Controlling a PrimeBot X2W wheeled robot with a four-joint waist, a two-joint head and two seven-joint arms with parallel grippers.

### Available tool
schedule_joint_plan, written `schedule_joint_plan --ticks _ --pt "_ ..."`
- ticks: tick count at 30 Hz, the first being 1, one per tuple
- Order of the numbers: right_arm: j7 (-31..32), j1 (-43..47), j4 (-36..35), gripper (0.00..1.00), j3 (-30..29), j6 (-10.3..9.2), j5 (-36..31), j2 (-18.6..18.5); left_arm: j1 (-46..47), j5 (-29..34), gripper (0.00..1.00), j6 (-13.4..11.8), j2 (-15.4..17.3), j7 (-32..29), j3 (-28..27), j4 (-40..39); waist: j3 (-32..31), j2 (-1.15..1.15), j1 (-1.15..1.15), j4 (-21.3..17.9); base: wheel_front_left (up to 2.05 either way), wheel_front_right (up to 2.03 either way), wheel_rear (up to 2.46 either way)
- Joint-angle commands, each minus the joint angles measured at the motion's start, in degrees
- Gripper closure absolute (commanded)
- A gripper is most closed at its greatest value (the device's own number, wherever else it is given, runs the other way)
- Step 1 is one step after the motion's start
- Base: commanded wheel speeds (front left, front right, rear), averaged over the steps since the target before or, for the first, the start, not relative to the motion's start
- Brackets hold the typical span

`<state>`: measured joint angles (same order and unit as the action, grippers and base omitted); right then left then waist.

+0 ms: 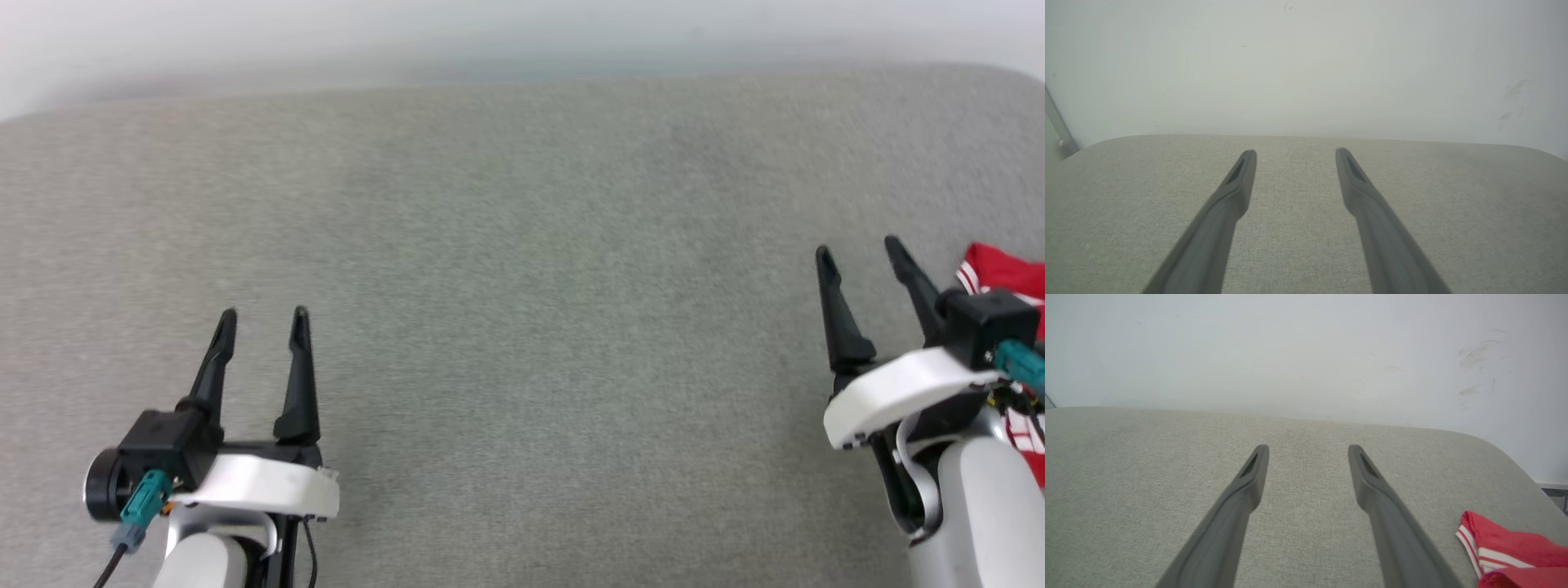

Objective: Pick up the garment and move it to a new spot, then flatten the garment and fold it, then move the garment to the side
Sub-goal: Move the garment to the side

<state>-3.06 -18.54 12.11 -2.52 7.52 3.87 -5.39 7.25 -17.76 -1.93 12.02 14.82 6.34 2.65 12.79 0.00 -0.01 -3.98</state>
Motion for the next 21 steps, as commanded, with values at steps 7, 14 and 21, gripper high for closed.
schedule_joint_plan --ticks 7,14,21 --pt "1.8 8.2 -7.5 0.0 0.4 -0.06 0.8 0.7 -3.8 0.5 0.0 0.0 0.6 0.4 -1.2 1.3 -5.8 0.0 0.01 3.4 0.0 0.0 0.0" --pt "2.4 15.5 -13.3 0.0 -0.1 -0.06 2.0 1.4 -7.2 0.2 0.0 -0.2 0.1 0.4 -0.7 2.9 -10.6 0.0 0.01 2.5 0.0 0.0 0.0" --pt "3.9 21.1 -18.1 0.0 -0.4 -0.06 1.6 2.2 -9.6 0.2 0.0 -0.6 0.3 0.2 -0.2 3.9 -13.1 0.0 0.01 1.9 0.0 0.0 0.0"
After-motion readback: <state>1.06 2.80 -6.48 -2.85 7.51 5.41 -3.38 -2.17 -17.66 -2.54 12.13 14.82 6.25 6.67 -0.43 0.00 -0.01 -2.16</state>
